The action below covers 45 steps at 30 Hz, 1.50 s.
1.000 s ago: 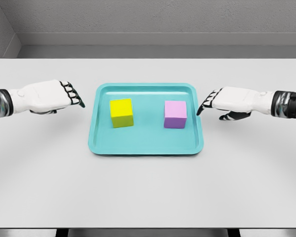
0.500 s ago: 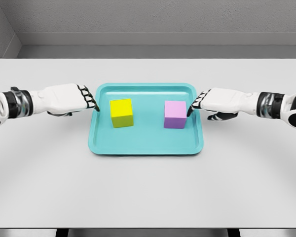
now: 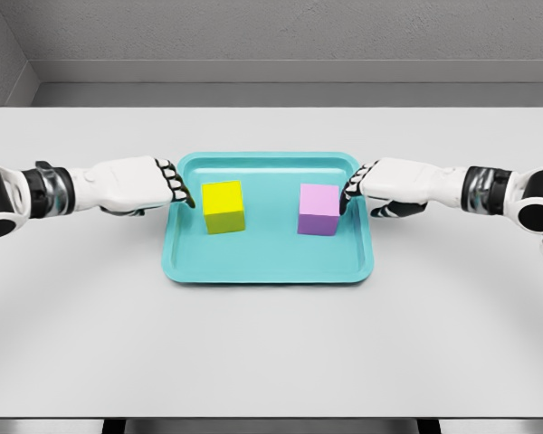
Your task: Push two cubes
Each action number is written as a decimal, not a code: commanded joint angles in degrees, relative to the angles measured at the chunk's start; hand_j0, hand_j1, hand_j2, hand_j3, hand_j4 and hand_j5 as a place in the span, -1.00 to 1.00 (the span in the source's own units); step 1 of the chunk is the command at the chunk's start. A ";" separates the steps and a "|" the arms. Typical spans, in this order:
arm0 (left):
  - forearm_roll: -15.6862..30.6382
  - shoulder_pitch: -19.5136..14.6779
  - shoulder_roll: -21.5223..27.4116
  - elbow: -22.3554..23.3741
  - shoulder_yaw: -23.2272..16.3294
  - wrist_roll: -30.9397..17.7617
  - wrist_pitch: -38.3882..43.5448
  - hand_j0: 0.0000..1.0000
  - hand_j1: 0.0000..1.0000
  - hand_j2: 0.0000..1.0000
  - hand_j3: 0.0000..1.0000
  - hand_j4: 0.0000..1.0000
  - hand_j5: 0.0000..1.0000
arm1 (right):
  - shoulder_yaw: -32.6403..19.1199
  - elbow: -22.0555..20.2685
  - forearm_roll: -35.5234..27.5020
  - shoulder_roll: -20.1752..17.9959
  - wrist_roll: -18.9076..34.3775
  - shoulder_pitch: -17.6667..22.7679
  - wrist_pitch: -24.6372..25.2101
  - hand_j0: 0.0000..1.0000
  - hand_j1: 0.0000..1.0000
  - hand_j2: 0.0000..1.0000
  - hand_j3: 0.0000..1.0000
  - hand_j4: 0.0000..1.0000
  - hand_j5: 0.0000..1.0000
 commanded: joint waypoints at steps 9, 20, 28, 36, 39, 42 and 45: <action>0.21 0.00 -1.57 -0.17 0.03 -0.71 0.11 0.61 0.61 0.61 0.61 0.61 0.61 | 0.11 0.21 1.02 0.16 0.03 0.09 -0.82 0.39 0.39 0.39 0.39 0.39 0.39; 0.21 -0.18 -2.71 -0.17 -0.06 -1.41 0.11 0.61 0.61 0.61 0.61 0.61 0.61 | -0.51 0.13 -0.30 0.69 -1.81 0.26 -0.82 0.39 0.39 0.39 0.39 0.39 0.39; 0.12 -0.44 -2.71 0.19 -0.06 -1.41 0.11 0.61 0.61 0.61 0.61 0.61 0.61 | -0.33 0.74 -0.13 3.15 -1.81 0.35 -0.82 0.39 0.39 0.39 0.39 0.39 0.39; 0.03 -0.88 -4.29 0.19 -0.06 -2.38 0.11 0.61 0.61 0.61 0.61 0.61 0.61 | -0.16 3.47 0.05 4.91 -1.72 0.18 -0.82 0.39 0.39 0.39 0.39 0.39 0.39; 0.03 -0.97 -5.17 0.19 -0.14 -3.08 0.11 0.61 0.61 0.61 0.61 0.61 0.61 | -0.07 3.90 0.14 5.35 -1.64 0.09 -0.82 0.39 0.39 0.39 0.39 0.39 0.39; 0.03 -1.05 -5.17 0.19 -0.32 -3.17 0.11 0.61 0.61 0.61 0.61 0.61 0.61 | 0.02 4.70 0.22 5.35 -1.64 -0.35 -0.82 0.39 0.39 0.39 0.39 0.39 0.39; 0.03 -1.14 -5.26 0.10 -0.32 -3.26 0.11 0.61 0.61 0.61 0.61 0.61 0.61 | 0.11 5.05 0.31 5.79 -1.55 -0.44 -0.82 0.39 0.39 0.39 0.39 0.39 0.39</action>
